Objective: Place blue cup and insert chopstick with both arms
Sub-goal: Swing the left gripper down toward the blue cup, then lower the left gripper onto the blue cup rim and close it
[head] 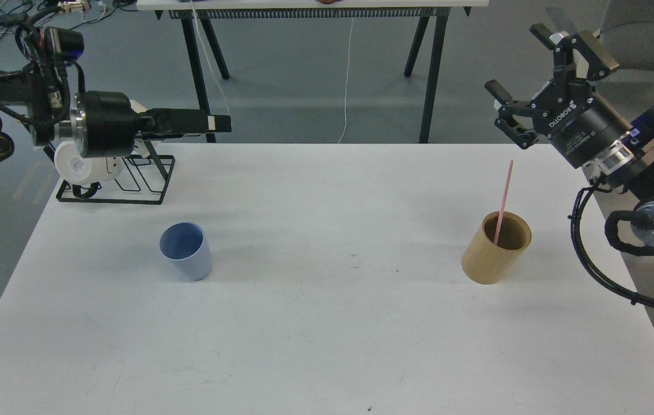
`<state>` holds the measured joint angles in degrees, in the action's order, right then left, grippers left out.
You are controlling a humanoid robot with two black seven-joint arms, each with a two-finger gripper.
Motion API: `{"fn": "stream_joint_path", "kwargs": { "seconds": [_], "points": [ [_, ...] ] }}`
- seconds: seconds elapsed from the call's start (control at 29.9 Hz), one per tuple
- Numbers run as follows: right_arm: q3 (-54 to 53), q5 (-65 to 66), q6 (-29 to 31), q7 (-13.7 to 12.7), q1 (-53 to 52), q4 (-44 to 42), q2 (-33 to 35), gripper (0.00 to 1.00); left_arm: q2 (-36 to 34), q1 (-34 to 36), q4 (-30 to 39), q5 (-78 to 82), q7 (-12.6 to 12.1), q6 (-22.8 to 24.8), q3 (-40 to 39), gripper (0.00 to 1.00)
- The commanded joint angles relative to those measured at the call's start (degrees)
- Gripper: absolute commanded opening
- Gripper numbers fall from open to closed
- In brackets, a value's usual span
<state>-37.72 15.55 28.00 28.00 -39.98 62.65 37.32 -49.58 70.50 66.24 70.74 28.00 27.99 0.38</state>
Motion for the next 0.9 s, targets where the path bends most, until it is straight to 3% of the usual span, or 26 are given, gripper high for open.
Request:
{"fn": "stream_joint_path", "kwargs": {
  "seconds": [0.0, 0.3, 0.87],
  "points": [
    [0.0, 0.0, 0.0, 0.0, 0.1, -0.1, 0.1, 0.97, -0.3, -0.1, -0.1, 5.8, 0.0, 0.0, 2.5, 1.00],
    [0.2, 0.0, 0.0, 0.0, 0.2, -0.3, 0.2, 0.97, -0.3, -0.8, -0.8, 12.0, 0.0, 0.0, 8.0, 0.99],
    [0.1, 0.0, 0.0, 0.0, 0.7, -0.2, 1.0, 0.97, 4.9, -7.5, -11.0, 18.9, 0.0, 0.0, 7.6, 0.98]
  ]
}}
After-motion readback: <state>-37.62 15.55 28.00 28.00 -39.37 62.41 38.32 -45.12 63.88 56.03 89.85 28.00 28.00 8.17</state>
